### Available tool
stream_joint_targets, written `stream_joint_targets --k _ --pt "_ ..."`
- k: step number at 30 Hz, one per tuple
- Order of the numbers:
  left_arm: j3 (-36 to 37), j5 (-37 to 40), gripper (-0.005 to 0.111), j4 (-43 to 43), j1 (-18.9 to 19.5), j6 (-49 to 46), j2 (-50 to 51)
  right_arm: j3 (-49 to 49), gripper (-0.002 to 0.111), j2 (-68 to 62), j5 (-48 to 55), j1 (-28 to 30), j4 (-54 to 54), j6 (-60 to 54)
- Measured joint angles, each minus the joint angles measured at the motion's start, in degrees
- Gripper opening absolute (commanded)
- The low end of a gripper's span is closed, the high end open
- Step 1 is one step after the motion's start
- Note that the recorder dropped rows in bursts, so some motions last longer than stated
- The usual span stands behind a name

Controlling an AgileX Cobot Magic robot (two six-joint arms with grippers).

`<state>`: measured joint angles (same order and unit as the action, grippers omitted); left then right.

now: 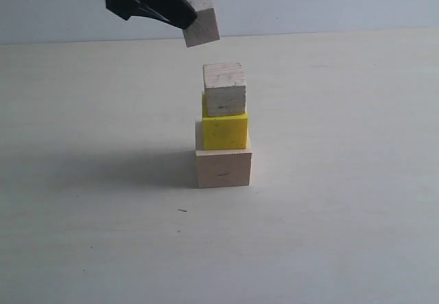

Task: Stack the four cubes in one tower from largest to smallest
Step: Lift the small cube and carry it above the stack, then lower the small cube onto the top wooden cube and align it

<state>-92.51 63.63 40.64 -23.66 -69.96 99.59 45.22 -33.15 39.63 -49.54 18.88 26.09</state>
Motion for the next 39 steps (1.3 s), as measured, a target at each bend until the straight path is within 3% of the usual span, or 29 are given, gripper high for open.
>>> stream_joint_targets --k 9,18,28,39 --pt "-5.55 0.96 0.000 -2.86 -3.71 3.82 3.48 0.00 0.000 0.00 0.00 0.00 -0.21 0.00" --pt "-8.28 3.10 0.000 -6.96 -3.97 7.65 7.82 0.00 0.000 0.00 0.00 0.00 -0.21 0.00" --pt "-8.52 4.85 0.000 -6.99 -4.21 7.89 8.19 0.00 0.000 0.00 0.00 0.00 -0.12 -0.11" --pt "-8.60 4.16 0.000 -7.08 -7.60 4.43 8.19 0.00 0.000 0.00 0.50 0.00 0.00 -0.11"
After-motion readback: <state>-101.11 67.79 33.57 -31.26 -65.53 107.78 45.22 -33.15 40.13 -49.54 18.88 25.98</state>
